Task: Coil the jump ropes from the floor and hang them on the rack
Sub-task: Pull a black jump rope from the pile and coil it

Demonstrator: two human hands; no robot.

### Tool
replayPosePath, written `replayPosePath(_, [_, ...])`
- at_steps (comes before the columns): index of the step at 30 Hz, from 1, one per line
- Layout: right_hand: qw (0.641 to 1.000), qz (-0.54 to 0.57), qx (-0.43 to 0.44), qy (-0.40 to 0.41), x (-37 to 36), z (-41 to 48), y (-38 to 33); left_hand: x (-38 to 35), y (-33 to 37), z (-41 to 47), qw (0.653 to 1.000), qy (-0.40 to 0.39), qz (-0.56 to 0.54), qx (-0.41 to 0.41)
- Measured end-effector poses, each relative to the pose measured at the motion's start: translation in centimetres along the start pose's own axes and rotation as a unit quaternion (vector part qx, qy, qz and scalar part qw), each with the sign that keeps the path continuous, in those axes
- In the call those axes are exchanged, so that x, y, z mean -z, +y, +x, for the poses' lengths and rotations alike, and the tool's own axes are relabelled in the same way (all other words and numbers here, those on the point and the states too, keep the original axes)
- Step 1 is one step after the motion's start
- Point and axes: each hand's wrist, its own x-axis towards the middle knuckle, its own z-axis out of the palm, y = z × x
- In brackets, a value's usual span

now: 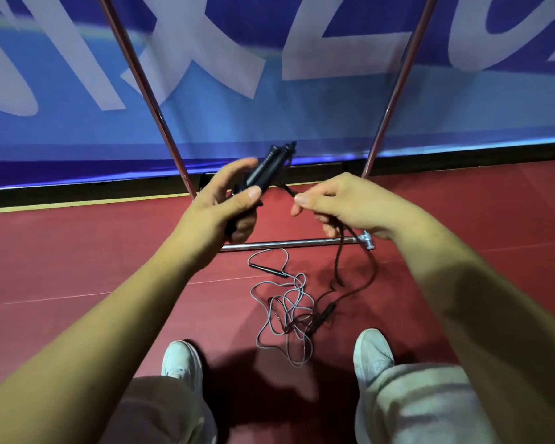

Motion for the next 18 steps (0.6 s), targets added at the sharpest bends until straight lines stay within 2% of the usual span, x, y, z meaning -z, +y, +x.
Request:
replayPosePath(4, [1.0,0.024,-0.006,-0.014,-0.6,0.0,-0.7,0.7,0.4,0.4,0.998,0.054,-0.019,0.005])
replayPosePath(8, [0.999,-0.037,0.021,0.003,-0.8,-0.1,-1.0,1.1,0.4,0.4,0.995,0.095,0.0,0.033])
replayPosePath(13, [0.997,-0.073,0.012,0.021,-0.7,-0.1,-0.7,1.0,0.6,0.6,0.987,0.149,0.027,0.048])
replayPosePath(15, [0.997,-0.07,0.002,0.018,-0.7,-0.2,-0.9,1.2,0.4,0.8,0.981,0.171,0.079,0.042])
replayPosePath(18, [0.998,-0.062,-0.005,0.021,-1.4,-0.1,-1.5,1.4,-0.4,0.8,0.954,0.197,0.224,0.03])
